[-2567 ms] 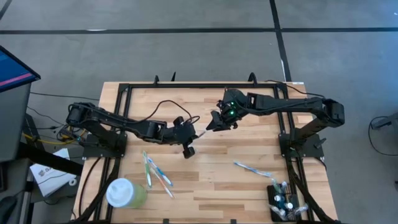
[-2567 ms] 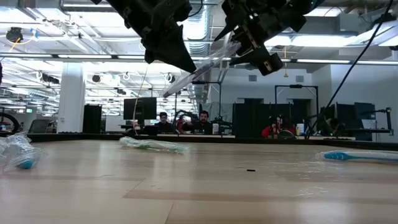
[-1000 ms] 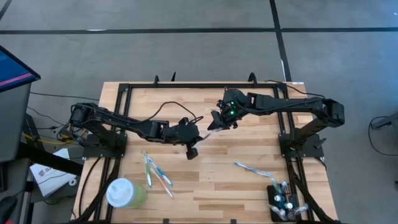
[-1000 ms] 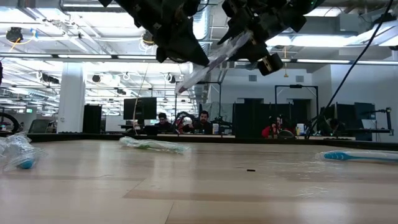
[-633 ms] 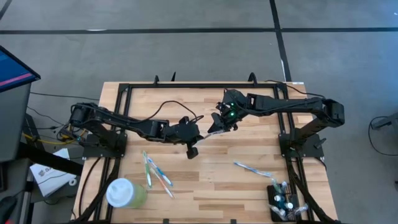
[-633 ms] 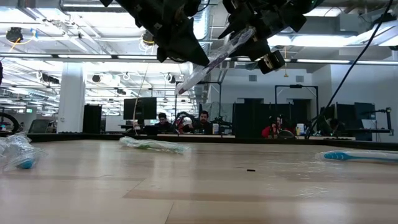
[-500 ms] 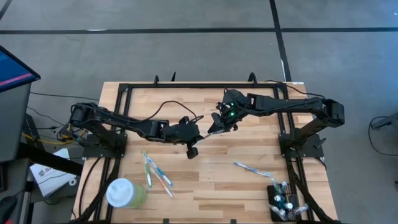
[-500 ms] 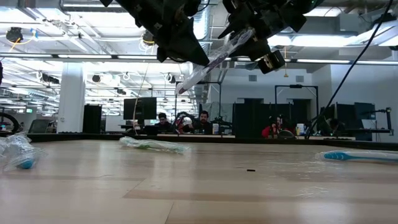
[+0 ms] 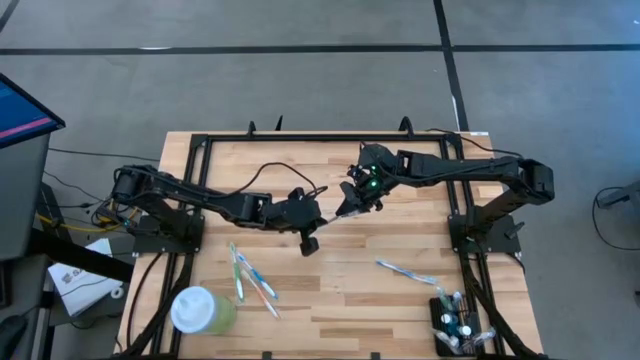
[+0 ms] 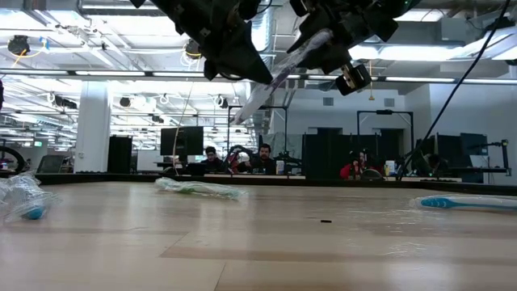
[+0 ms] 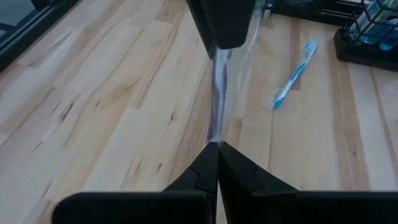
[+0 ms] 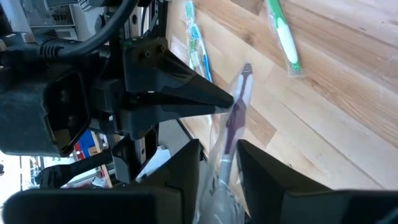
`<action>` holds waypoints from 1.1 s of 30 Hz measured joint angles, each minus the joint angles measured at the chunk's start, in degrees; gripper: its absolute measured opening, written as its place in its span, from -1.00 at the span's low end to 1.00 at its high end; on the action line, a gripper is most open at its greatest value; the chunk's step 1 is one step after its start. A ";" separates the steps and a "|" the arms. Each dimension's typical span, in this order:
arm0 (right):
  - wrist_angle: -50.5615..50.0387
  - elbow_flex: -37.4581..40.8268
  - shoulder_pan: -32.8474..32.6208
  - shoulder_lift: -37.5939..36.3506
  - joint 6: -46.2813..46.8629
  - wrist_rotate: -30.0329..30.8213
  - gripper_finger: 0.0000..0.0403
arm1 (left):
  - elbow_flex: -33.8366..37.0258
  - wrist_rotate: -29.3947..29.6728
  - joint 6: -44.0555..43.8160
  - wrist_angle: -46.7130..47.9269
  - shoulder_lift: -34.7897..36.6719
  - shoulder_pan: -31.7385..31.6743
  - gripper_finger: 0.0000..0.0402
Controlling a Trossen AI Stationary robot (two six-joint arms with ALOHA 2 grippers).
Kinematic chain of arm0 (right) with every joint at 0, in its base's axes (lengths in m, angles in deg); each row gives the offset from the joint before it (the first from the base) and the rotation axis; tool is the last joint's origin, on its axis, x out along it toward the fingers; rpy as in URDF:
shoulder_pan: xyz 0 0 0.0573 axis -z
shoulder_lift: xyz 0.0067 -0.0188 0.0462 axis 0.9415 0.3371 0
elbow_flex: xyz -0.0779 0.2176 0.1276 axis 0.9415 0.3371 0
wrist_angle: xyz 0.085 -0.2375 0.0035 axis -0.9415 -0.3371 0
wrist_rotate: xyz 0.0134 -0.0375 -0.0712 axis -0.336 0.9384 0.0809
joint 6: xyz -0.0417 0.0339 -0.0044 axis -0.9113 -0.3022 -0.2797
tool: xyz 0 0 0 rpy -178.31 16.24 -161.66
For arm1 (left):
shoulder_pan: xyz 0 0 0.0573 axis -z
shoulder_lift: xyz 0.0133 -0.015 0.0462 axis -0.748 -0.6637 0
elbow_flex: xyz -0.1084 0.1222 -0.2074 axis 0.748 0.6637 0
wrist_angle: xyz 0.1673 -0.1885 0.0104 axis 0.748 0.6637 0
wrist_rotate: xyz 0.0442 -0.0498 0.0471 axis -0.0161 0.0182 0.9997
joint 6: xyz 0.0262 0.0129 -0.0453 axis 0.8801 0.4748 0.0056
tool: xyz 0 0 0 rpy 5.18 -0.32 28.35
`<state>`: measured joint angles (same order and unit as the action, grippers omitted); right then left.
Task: Pick & Place toothbrushing station
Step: Put the purple toothbrush into the black organizer
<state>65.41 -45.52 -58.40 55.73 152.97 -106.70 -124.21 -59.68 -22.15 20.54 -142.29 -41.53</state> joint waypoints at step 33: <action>0.02 0.00 -0.26 0.00 -3.50 -5.33 -0.33 | 0.00 -3.96 -0.21 -1.36 0.00 -0.21 -1.00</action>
<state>65.43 -45.52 -58.66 55.73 149.48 -112.02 -124.21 -63.63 -22.35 19.18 -142.29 -41.74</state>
